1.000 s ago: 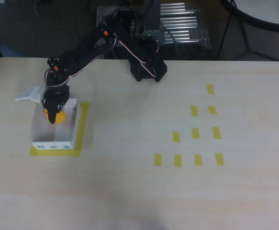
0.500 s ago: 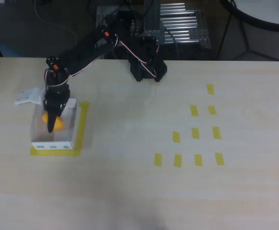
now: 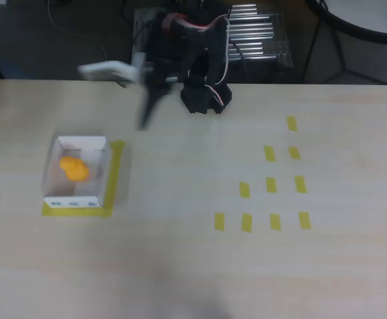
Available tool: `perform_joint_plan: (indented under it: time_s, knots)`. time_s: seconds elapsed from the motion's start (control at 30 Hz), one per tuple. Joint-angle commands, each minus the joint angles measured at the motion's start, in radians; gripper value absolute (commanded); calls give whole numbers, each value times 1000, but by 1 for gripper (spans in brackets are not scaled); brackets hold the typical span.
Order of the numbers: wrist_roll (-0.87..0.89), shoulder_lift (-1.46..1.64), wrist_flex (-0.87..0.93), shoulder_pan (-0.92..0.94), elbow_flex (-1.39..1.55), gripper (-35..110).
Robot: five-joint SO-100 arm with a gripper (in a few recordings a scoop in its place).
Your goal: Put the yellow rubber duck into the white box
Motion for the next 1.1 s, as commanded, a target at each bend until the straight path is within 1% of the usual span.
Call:
perform_joint_plan:
  time_s: [0.0,0.1,0.17,0.27,0.3,0.37,0.5,1.07]
  knots:
    - [118,522,-275,-304,695,0]
    - [351,672,-141,-347,865,0]
    - [451,733,-32,-351,910,0]
    - [549,816,112,-328,937,0]
    - [557,824,144,-322,939,0]
    - [557,824,153,-313,960,0]
    - [548,824,94,-296,1040,0]
    - [555,824,86,-287,1043,0]
